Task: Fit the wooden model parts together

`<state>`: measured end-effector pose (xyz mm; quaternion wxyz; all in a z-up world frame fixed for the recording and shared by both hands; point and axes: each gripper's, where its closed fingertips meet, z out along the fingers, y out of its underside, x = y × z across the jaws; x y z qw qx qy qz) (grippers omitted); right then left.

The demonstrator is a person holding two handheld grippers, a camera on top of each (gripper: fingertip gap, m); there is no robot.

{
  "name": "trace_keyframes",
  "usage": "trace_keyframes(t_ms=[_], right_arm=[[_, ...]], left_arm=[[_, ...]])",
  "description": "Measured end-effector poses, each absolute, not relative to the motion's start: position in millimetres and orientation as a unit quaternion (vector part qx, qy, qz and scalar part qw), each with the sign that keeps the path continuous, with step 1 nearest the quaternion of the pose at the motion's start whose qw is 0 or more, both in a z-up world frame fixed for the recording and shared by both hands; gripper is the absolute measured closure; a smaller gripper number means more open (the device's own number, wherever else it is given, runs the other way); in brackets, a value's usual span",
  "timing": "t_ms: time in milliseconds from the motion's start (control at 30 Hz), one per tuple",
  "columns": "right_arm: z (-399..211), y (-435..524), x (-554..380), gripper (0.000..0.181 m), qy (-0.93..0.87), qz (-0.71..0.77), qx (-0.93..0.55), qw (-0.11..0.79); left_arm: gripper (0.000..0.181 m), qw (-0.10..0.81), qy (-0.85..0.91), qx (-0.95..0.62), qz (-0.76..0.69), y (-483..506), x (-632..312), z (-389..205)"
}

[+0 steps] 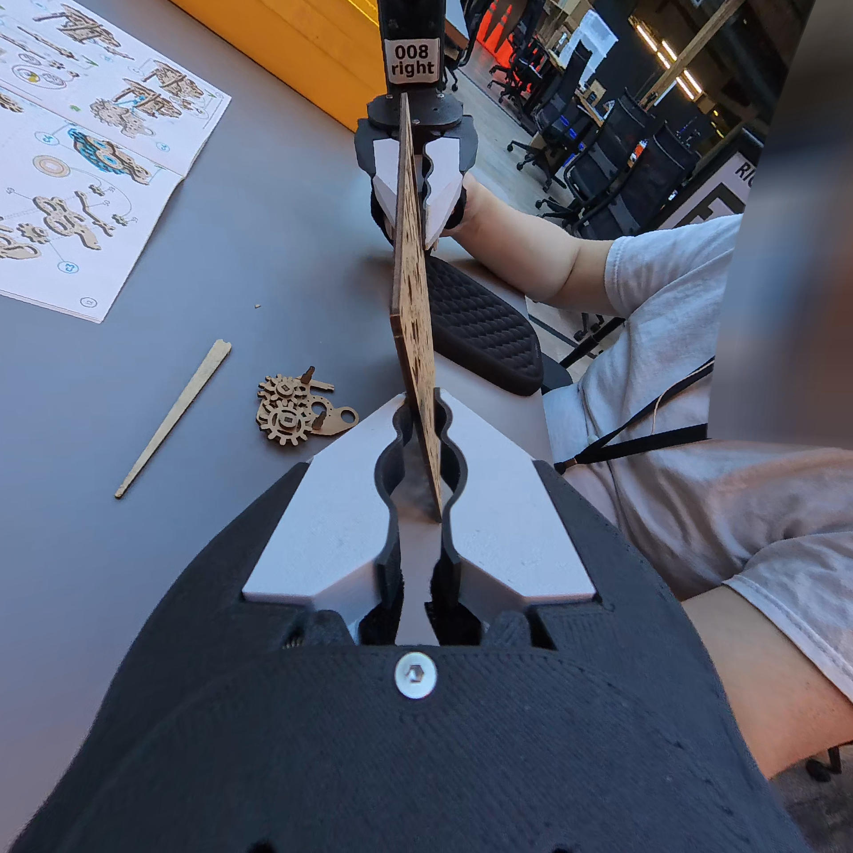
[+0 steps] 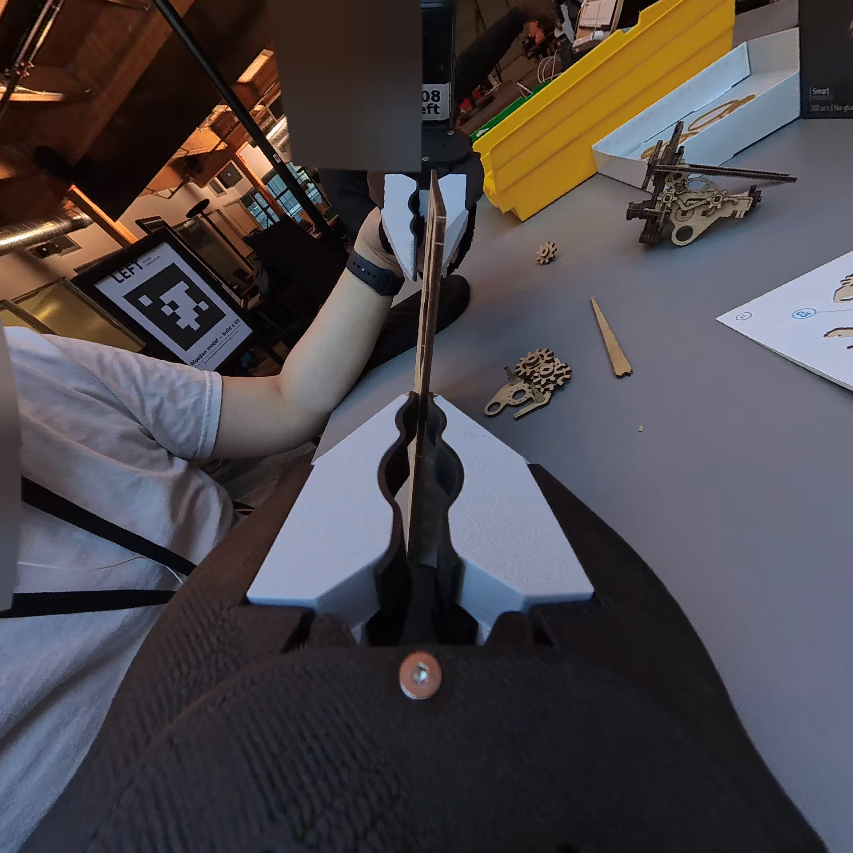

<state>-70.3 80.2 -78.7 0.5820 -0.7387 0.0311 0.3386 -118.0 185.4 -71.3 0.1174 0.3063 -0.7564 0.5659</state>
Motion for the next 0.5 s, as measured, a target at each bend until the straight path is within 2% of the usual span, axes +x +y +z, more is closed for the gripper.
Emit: trace_keyframes(t_ms=[233,500], right_arm=[[-79.3,80.3,-69.8,0.180,0.031,0.339,-0.737,0.584],[-80.1,80.5,-68.5,0.180,0.034,0.340,-0.736,0.584]], left_arm=[[0.167,0.103,-0.757,0.307,0.568,191.1,-120.0,-69.0],[0.166,0.073,-0.745,0.313,0.585,201.5,-116.2,-61.5]])
